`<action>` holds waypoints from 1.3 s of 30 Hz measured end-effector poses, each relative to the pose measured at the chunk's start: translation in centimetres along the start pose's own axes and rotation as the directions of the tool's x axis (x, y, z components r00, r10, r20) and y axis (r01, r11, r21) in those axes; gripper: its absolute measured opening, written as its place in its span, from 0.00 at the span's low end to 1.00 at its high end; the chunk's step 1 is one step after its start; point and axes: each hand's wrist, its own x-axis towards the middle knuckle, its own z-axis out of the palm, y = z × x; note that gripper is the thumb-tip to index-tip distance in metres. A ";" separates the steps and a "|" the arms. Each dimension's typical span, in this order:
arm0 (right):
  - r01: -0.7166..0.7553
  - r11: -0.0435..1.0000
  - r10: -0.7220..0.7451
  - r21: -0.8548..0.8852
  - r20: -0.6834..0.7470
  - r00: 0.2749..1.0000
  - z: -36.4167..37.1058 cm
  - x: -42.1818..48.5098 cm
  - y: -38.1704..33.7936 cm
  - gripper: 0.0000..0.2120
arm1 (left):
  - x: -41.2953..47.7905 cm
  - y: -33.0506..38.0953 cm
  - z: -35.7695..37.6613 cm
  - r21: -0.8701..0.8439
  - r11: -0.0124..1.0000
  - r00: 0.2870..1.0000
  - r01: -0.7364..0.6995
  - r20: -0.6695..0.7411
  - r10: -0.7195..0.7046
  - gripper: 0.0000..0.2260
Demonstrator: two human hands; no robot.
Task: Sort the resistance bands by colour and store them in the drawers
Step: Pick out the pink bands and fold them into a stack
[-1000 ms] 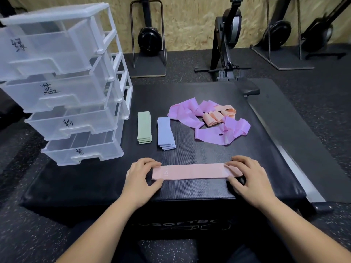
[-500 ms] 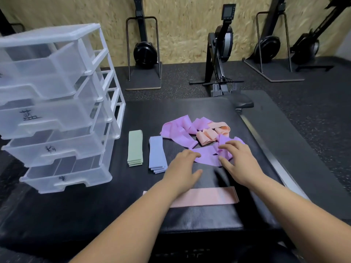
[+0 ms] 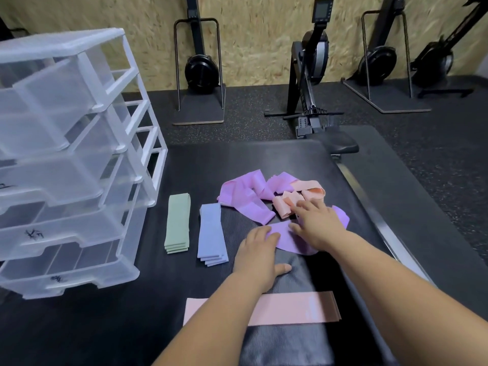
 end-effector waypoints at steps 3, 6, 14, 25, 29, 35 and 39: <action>-0.016 1.000 0.016 0.008 -0.058 0.998 -0.2 0.0 -0.2 0.29 | 0.0 0.1 -0.2 0.003 1.000 1.000 0.002 -0.005 -0.002 0.36; 0.018 0.999 -0.012 0.033 -0.167 0.986 -2.1 -0.9 -0.3 0.22 | -0.1 0.2 -0.4 -0.007 1.000 1.000 0.008 0.013 -0.008 0.36; 0.079 0.902 0.150 0.424 -0.480 0.864 -11.5 -4.4 0.3 0.10 | 0.0 2.5 -4.4 -0.250 0.968 0.999 0.034 -0.023 -0.042 0.29; 0.260 0.671 0.286 0.694 -0.566 0.773 -18.1 -9.8 -3.3 0.03 | -0.9 6.8 -15.3 -0.741 0.665 0.947 -0.097 -0.273 -0.166 0.10; 0.299 0.628 0.211 0.718 -0.527 0.823 -17.2 -11.8 -5.0 0.08 | -2.6 7.6 -15.8 -0.831 0.547 0.951 -0.100 -0.241 -0.192 0.07; 0.320 0.633 0.036 0.705 -0.439 0.898 -14.4 -14.1 -7.0 0.12 | -5.5 6.6 -15.2 -0.924 0.380 0.962 -0.036 -0.134 -0.236 0.13; 0.275 0.632 0.034 0.724 -0.381 0.924 -13.0 -15.0 -6.9 0.16 | -6.6 4.3 -14.3 -0.851 0.525 0.954 0.028 -0.135 -0.269 0.08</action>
